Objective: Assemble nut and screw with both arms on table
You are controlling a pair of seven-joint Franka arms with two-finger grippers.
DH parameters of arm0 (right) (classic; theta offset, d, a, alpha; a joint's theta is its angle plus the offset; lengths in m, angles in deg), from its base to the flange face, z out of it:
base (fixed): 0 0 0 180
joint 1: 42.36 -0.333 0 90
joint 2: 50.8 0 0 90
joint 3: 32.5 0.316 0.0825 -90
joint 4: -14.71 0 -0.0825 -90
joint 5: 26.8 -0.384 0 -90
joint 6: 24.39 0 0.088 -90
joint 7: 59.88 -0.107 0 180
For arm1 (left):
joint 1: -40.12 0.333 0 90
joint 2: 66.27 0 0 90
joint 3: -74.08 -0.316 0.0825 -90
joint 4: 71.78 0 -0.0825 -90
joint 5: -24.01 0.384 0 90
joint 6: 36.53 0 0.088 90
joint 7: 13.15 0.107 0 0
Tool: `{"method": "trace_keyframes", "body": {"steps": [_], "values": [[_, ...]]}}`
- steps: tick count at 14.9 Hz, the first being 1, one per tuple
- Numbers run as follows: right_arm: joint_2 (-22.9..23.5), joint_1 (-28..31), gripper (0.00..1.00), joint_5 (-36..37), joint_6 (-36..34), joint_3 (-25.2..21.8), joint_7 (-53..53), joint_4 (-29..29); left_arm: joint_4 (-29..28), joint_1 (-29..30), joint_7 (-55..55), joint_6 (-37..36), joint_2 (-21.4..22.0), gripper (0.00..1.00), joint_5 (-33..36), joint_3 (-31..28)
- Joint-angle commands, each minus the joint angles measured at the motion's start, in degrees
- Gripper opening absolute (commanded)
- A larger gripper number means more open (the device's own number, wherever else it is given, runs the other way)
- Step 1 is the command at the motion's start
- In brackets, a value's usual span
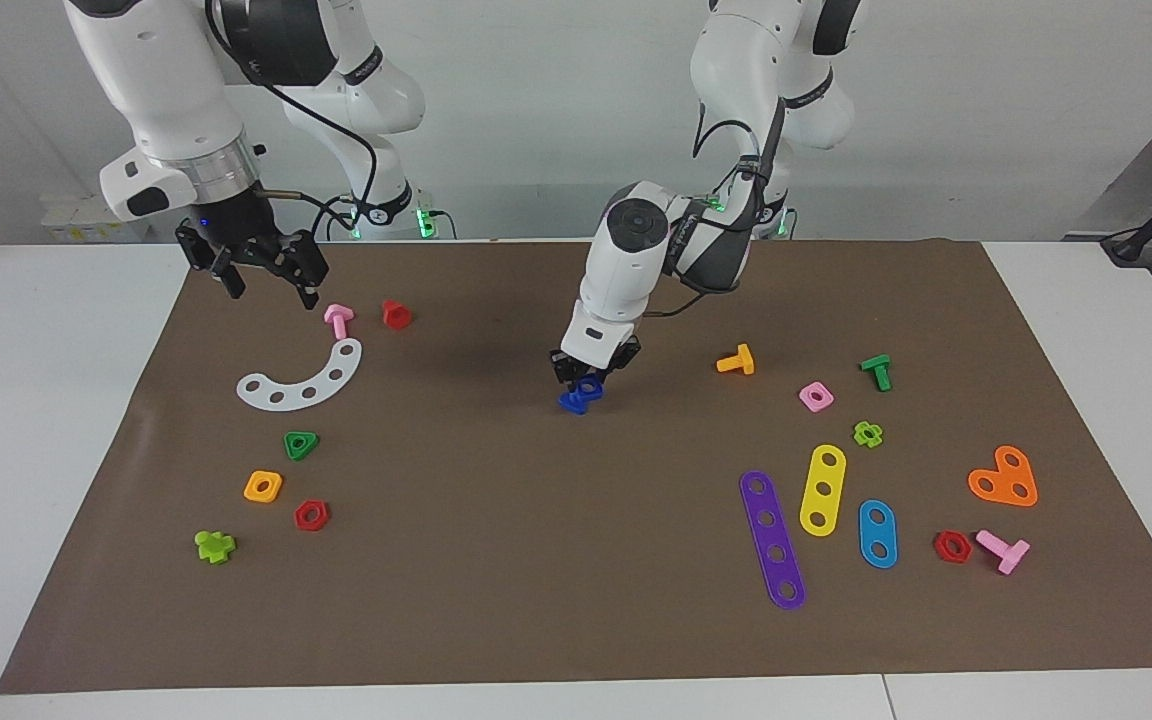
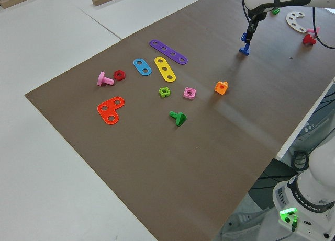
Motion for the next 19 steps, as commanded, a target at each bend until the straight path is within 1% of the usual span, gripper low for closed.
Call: {"method": "trace_keyframes", "body": {"steps": [1,3,7,10,13,14,15,16,18,19], "values": [[1.75,0.58,1.00,-0.36,-1.99,0.60,4.63,-1.90,-0.87,-1.92,-0.81,0.58,-0.35,0.00,-1.10,-0.93],[1.57,0.58,1.00,-0.36,-3.14,0.60,7.45,-1.73,-1.31,-2.36,-0.81,0.67,-0.61,0.00,-1.10,-0.93],[1.05,0.14,1.00,-0.36,-2.79,0.60,7.73,-0.41,-3.50,-2.72,-0.81,4.08,-0.53,0.00,-1.10,-1.02],[1.05,-0.03,1.00,-0.36,-2.35,0.69,7.64,-0.05,-4.56,-2.63,-0.81,7.43,-1.75,0.00,-0.66,-1.20],[1.05,0.49,1.00,-1.23,-2.35,0.69,7.55,-0.14,-5.00,-2.10,-0.72,7.69,-1.76,0.00,-0.40,-1.20],[1.05,0.49,1.00,-1.41,-2.44,0.69,7.46,-0.14,-5.18,-1.84,-0.72,7.96,-1.76,0.51,-0.40,-1.20],[1.05,0.49,1.00,-1.41,-2.44,0.69,7.46,-0.14,-5.18,-1.84,-0.46,7.96,-1.76,0.90,-0.40,-1.20],[1.05,0.49,1.00,-1.41,-2.44,0.69,7.46,-0.14,-5.09,-1.66,-0.28,7.70,-1.67,1.00,-0.40,-1.20],[1.05,0.49,1.00,-1.41,-2.44,0.69,7.46,-0.14,-4.30,-0.53,-0.28,7.17,-1.67,1.00,-0.40,-1.72],[1.05,0.49,1.00,-1.41,-2.44,0.69,7.46,-0.14,-3.69,1.31,-0.10,7.00,-1.67,1.00,-0.40,-1.73]]}}
